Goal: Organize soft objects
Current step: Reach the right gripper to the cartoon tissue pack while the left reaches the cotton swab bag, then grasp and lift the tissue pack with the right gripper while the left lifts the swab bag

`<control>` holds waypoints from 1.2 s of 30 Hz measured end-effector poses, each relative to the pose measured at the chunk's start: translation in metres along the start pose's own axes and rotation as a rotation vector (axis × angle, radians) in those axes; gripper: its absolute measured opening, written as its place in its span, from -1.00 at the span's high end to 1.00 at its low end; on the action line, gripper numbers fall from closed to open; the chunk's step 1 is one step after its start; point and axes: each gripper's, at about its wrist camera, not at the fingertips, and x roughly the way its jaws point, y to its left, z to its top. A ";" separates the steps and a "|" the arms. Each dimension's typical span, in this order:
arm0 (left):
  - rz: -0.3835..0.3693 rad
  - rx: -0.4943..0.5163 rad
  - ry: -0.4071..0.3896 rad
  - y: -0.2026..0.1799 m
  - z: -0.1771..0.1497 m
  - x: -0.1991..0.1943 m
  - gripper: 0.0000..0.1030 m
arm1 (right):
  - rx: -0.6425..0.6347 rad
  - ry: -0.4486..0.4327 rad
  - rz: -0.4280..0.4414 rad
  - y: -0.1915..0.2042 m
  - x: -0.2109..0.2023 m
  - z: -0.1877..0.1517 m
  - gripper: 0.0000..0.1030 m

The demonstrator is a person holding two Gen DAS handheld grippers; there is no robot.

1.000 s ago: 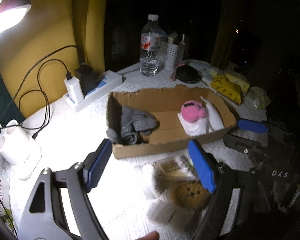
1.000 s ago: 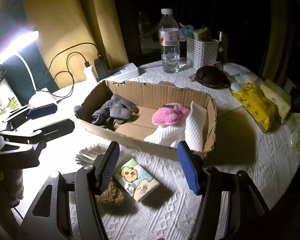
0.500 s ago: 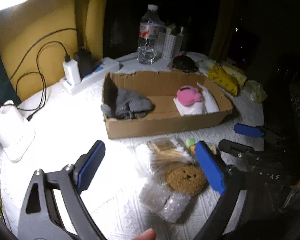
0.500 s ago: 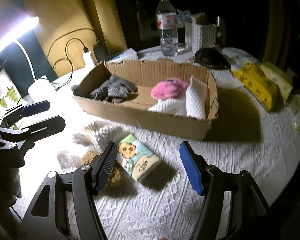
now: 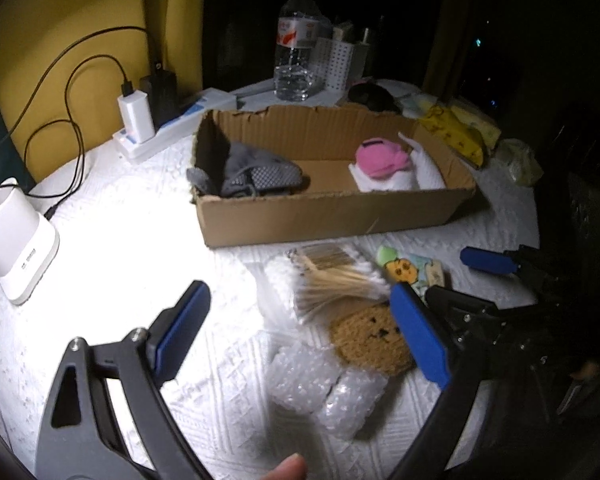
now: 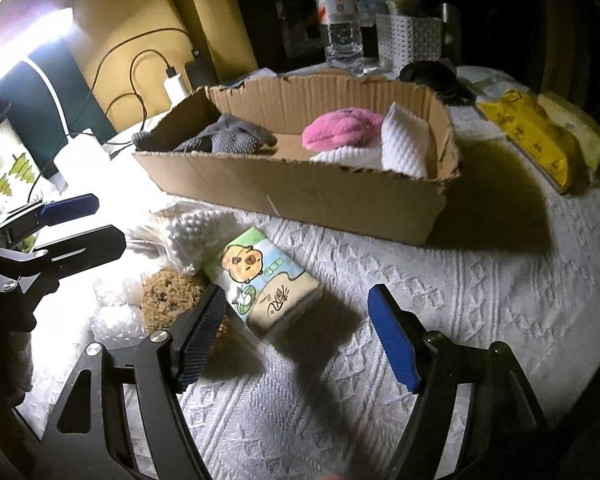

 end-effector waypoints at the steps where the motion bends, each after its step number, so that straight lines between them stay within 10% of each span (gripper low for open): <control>1: 0.001 -0.001 0.004 0.000 0.000 0.002 -0.80 | -0.004 0.003 0.005 0.000 0.002 -0.001 -0.49; 36: 0.023 0.054 0.154 -0.021 0.014 0.073 -0.80 | 0.052 -0.004 0.029 -0.034 0.004 -0.005 -0.20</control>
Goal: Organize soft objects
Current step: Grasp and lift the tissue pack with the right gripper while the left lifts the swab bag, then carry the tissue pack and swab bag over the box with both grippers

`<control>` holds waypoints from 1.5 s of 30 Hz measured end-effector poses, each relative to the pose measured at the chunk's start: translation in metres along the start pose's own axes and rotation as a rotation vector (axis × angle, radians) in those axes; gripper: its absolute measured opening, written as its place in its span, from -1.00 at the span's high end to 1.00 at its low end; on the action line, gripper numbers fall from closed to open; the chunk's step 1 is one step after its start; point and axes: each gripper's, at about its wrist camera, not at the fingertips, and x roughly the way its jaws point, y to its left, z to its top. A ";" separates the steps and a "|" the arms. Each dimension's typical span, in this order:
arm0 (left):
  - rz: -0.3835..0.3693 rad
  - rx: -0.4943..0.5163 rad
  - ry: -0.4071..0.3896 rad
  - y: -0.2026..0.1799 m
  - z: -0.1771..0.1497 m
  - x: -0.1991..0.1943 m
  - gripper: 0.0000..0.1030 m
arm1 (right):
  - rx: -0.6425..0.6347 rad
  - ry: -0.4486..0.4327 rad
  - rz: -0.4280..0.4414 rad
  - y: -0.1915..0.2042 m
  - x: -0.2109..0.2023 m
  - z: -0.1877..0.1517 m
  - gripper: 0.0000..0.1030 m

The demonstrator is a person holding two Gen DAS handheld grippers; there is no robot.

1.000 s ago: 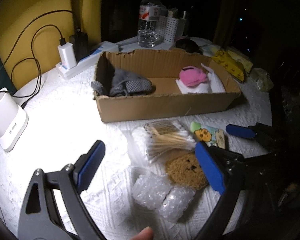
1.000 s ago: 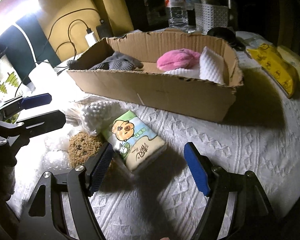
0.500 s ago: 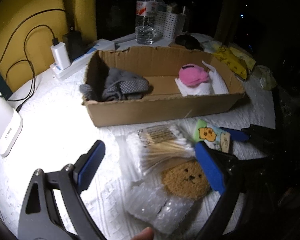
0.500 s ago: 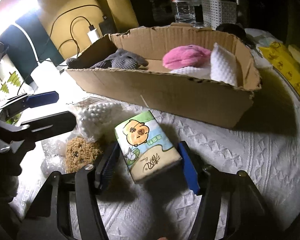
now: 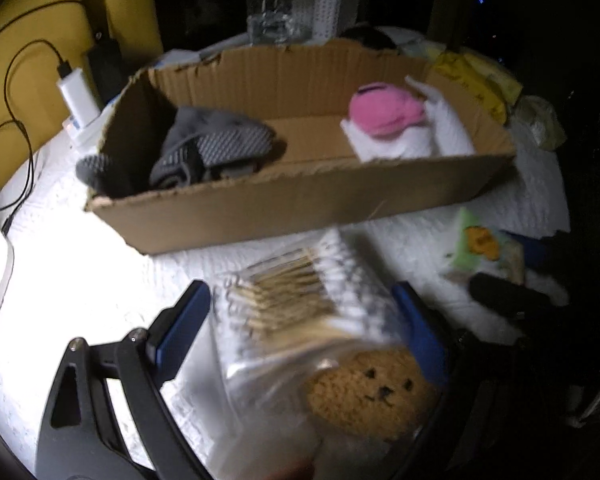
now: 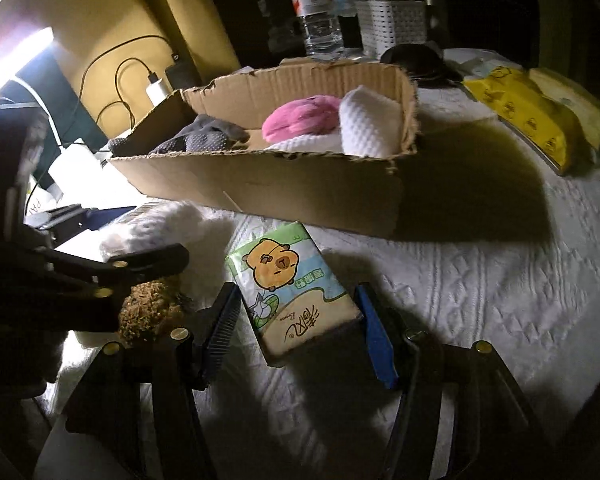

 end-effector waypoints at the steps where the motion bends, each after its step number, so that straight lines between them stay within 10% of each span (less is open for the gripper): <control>1: -0.006 -0.001 0.002 0.001 0.000 0.001 -0.80 | 0.003 -0.002 -0.001 -0.001 -0.001 0.000 -0.20; 12: -0.055 0.023 -0.037 0.000 -0.004 -0.015 -0.52 | 0.013 -0.030 -0.004 0.001 -0.018 0.003 -0.20; 45: -0.094 0.029 -0.233 0.009 0.031 -0.100 -0.53 | -0.041 -0.139 -0.036 0.020 -0.067 0.052 -0.21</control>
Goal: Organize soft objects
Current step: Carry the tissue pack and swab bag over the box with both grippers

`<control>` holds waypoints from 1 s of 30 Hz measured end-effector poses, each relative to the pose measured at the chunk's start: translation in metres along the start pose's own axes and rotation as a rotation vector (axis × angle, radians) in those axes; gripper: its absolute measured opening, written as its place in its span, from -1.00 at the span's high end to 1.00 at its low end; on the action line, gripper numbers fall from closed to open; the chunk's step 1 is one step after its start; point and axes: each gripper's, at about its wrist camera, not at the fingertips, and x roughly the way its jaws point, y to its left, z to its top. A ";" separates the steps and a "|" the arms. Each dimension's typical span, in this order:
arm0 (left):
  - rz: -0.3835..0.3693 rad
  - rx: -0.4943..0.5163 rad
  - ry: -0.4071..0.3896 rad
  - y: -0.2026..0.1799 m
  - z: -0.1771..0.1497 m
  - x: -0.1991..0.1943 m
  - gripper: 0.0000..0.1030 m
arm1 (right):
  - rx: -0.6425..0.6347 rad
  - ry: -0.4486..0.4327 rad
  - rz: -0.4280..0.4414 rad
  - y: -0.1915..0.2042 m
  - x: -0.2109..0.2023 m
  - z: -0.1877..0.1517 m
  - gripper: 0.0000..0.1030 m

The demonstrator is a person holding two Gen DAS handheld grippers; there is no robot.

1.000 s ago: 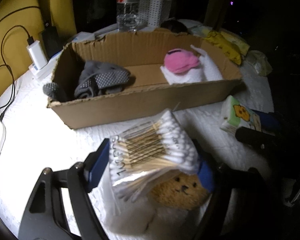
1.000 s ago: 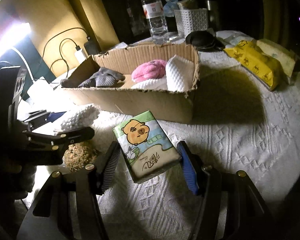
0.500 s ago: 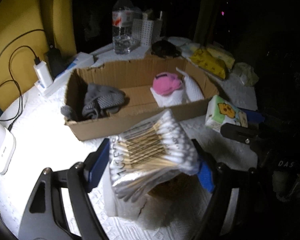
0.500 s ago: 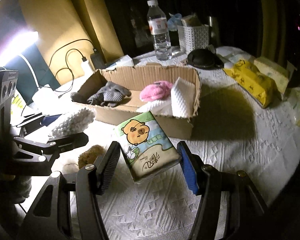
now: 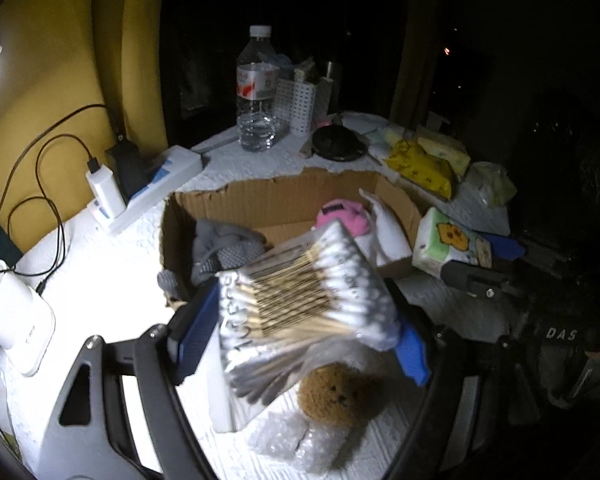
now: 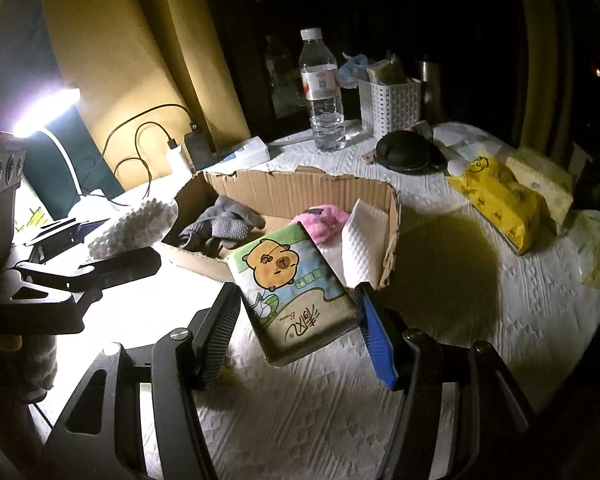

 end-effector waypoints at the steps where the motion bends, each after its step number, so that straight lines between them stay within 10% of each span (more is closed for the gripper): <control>1: 0.003 -0.001 0.000 0.000 0.001 0.001 -0.53 | 0.000 -0.003 0.000 -0.001 0.000 0.001 -0.21; 30: 0.086 -0.014 0.084 0.005 0.036 0.112 -0.55 | 0.028 -0.009 0.028 -0.047 0.040 0.021 -0.20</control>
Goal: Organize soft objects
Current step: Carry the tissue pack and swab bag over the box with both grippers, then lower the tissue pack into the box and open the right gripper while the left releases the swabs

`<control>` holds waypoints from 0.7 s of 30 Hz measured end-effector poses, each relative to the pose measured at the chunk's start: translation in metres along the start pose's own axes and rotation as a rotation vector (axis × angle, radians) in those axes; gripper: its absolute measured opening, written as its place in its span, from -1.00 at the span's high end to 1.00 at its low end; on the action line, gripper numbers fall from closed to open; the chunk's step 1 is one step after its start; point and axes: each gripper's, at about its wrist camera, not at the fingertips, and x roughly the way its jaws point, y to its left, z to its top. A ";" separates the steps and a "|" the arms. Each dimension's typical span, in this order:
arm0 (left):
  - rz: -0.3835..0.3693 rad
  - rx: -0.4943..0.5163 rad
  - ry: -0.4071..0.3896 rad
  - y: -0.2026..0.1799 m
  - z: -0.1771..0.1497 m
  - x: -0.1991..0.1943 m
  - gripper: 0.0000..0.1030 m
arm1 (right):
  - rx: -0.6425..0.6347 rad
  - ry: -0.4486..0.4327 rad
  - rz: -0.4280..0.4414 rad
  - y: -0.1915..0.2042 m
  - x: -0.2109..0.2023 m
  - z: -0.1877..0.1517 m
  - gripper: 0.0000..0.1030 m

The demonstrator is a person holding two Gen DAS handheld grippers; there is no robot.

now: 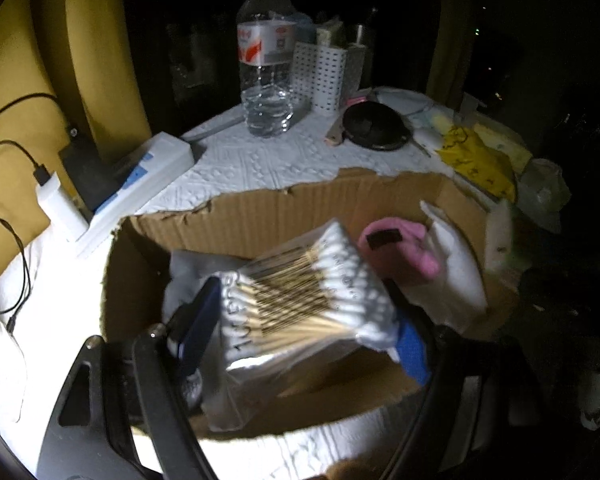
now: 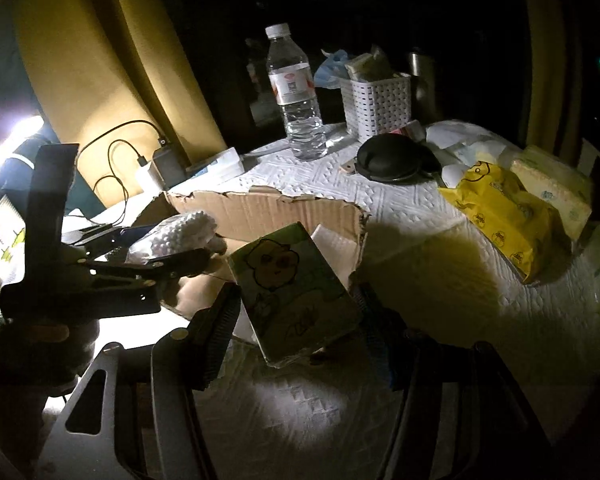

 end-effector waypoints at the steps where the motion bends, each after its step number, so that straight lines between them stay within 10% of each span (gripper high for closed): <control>1: -0.003 -0.003 0.004 0.001 0.001 0.003 -0.57 | -0.001 0.002 -0.003 -0.001 0.001 0.000 -0.21; 21: 0.017 -0.078 -0.055 0.045 -0.021 -0.048 -0.80 | -0.087 0.039 0.022 0.048 0.019 0.012 -0.21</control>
